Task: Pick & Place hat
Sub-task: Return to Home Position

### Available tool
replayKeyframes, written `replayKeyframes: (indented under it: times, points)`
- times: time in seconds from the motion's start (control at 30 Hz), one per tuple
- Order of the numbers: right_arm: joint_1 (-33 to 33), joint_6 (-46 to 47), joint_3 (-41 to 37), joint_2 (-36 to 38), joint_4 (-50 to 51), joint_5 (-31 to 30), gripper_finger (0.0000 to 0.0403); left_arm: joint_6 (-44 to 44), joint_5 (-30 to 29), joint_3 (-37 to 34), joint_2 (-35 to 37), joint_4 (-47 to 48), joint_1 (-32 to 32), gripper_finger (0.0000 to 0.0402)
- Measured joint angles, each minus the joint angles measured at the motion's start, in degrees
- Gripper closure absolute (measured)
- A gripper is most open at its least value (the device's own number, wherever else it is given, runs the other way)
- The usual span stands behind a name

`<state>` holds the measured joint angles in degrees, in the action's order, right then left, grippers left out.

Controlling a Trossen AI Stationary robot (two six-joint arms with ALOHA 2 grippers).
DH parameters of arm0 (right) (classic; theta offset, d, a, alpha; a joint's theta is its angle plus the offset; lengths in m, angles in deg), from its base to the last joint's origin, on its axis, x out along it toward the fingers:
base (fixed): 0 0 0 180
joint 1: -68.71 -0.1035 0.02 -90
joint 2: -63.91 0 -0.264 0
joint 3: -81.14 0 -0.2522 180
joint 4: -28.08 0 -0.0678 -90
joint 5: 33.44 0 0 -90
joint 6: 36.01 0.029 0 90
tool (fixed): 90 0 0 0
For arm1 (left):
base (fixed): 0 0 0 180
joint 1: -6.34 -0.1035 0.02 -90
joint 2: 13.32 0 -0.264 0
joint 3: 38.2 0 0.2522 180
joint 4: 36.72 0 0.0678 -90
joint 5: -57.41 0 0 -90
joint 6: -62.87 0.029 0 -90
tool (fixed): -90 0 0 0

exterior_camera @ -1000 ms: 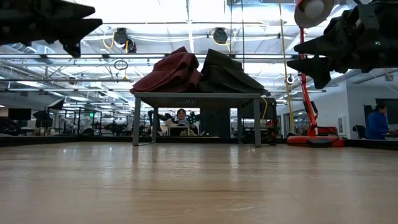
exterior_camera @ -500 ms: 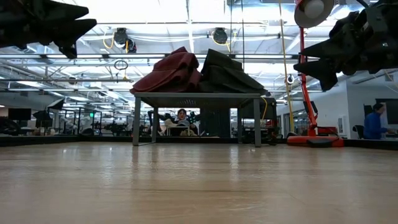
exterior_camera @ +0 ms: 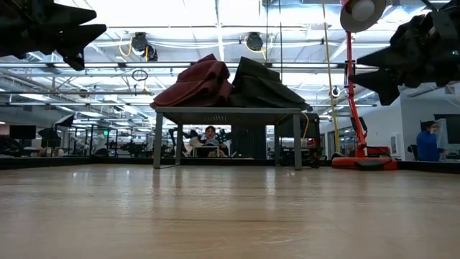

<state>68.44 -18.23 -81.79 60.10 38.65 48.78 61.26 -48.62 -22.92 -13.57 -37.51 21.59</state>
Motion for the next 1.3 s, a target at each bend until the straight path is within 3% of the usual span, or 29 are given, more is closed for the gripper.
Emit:
replayKeyframes:
  times: [0.13,0.43,0.6,0.97,1.3]
  points:
    - [0.00,-0.40,-0.01,3.79,2.77,-1.19,0.0179,0.12,-0.21,0.00,0.00,-0.52,0.00,0.0254]
    - [-0.02,4.26,0.11,3.39,7.07,-0.34,0.0179,-0.11,-0.52,0.02,0.00,0.12,0.00,0.0254]
    - [-0.02,2.25,0.11,3.11,7.03,-0.85,0.0179,-2.17,-0.50,0.02,-0.02,4.90,0.00,0.0254]
    - [-0.02,2.10,0.11,1.90,-9.37,-1.46,0.0179,-6.20,-0.50,0.02,-0.09,10.12,0.00,0.0254]
    - [-0.02,2.09,0.13,1.90,-12.05,-1.35,0.0179,-6.14,-0.50,0.02,-0.09,10.08,0.00,0.0254]
